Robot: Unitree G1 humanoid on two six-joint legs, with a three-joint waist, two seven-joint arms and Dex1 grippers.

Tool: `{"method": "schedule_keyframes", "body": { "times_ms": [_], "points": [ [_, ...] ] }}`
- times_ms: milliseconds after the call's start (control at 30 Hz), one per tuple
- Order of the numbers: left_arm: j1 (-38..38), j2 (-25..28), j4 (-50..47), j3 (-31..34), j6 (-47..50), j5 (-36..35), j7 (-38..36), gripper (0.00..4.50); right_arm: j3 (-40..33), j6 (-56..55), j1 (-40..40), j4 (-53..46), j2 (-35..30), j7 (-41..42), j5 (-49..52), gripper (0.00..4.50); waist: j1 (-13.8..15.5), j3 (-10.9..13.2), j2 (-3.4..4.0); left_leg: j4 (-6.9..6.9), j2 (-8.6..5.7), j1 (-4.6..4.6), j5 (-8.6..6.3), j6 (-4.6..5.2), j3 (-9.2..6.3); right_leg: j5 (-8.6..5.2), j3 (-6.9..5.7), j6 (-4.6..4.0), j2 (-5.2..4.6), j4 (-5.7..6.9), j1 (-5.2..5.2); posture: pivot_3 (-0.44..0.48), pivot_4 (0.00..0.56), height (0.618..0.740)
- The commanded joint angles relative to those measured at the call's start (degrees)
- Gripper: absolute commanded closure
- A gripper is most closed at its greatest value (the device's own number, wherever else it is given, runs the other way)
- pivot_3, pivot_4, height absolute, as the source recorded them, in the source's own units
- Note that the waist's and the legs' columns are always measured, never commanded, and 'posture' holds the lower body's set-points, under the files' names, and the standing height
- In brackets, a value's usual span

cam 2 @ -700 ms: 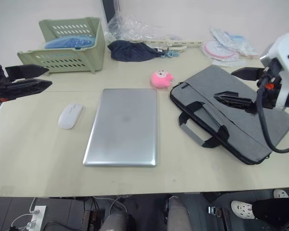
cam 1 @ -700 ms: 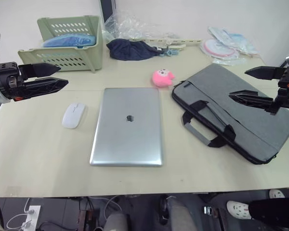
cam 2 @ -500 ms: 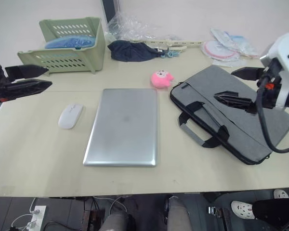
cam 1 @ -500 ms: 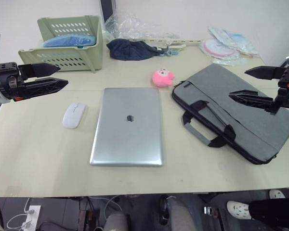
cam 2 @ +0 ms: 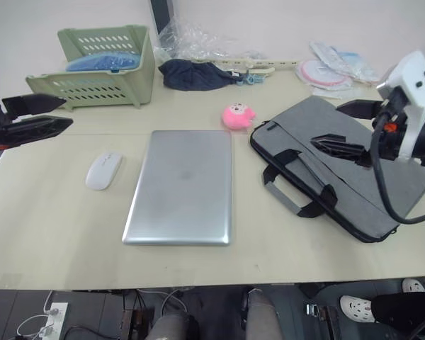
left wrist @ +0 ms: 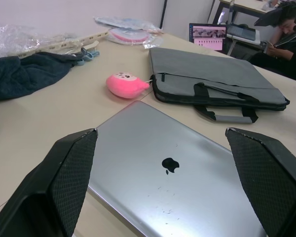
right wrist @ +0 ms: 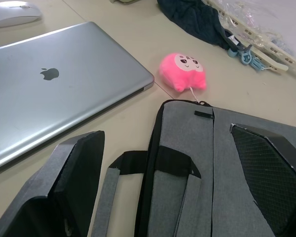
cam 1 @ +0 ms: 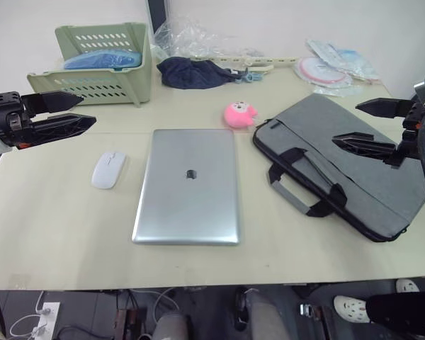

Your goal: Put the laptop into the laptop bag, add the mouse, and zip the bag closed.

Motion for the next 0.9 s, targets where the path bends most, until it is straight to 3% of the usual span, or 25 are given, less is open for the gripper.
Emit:
{"method": "schedule_keyframes", "body": {
  "times_ms": [33,300,433,533,633,767,900],
  "points": [
    [-0.2,0.3,-0.5,1.8,-0.2,-0.2,-0.4,0.0,-1.0,-0.2,-0.7,-1.5,-0.1,-0.9,0.5,0.06,0.0,0.0,0.0,0.0,0.0,0.0,0.0,0.0,0.0,0.0,0.0,0.0,0.0,0.0,0.0,0.0,0.15,0.74],
    [1.1,-0.1,-1.6,3.7,2.6,-1.7,1.2,0.0,-1.3,0.0,-0.5,-2.0,1.2,-1.5,1.1,0.06,0.0,0.0,0.0,0.0,0.0,0.0,0.0,0.0,0.0,0.0,0.01,0.0,0.0,0.01,0.0,0.0,0.15,0.74],
    [2.6,-2.0,-2.4,6.5,5.4,-3.7,3.7,0.0,-1.5,2.7,-0.9,-4.5,5.3,-4.6,4.4,0.06,0.0,0.0,-0.01,0.01,0.0,0.0,0.0,0.0,-0.01,0.0,0.01,0.0,0.0,0.04,0.0,0.0,0.15,0.74],
    [5.6,-4.1,-3.5,8.8,7.4,-4.9,5.7,0.0,-0.1,4.9,-1.2,-8.1,11.6,-10.2,6.8,0.92,0.0,0.0,-0.01,0.02,0.0,0.01,0.0,0.0,0.0,0.0,0.01,0.0,0.0,0.1,0.0,0.0,0.15,0.74],
    [10.0,-6.6,-5.1,10.8,9.2,-6.2,7.7,0.0,1.9,7.1,-1.0,-11.4,19.4,-17.3,8.2,2.5,-0.3,0.0,-0.08,-0.01,0.01,0.0,0.0,-0.01,0.02,-0.01,0.03,-0.02,0.0,0.21,0.02,0.0,0.15,0.74],
    [14.6,-8.0,-7.4,12.1,12.4,-8.7,8.0,0.0,3.2,9.0,0.5,-13.8,24.2,-22.0,8.8,4.35,-0.2,0.0,-0.08,0.06,0.01,0.08,0.0,-0.01,0.0,-0.02,0.02,-0.03,0.0,0.24,-0.06,0.0,0.15,0.74],
    [19.1,-10.3,-8.6,13.1,13.5,-9.6,9.9,0.0,5.7,8.3,3.8,-15.0,28.7,-26.0,7.3,4.48,0.1,-0.1,-0.12,0.04,0.0,0.07,0.0,-0.01,-0.03,-0.02,0.01,-0.04,-0.01,0.19,-0.05,0.0,0.15,0.74]
  ]
}}
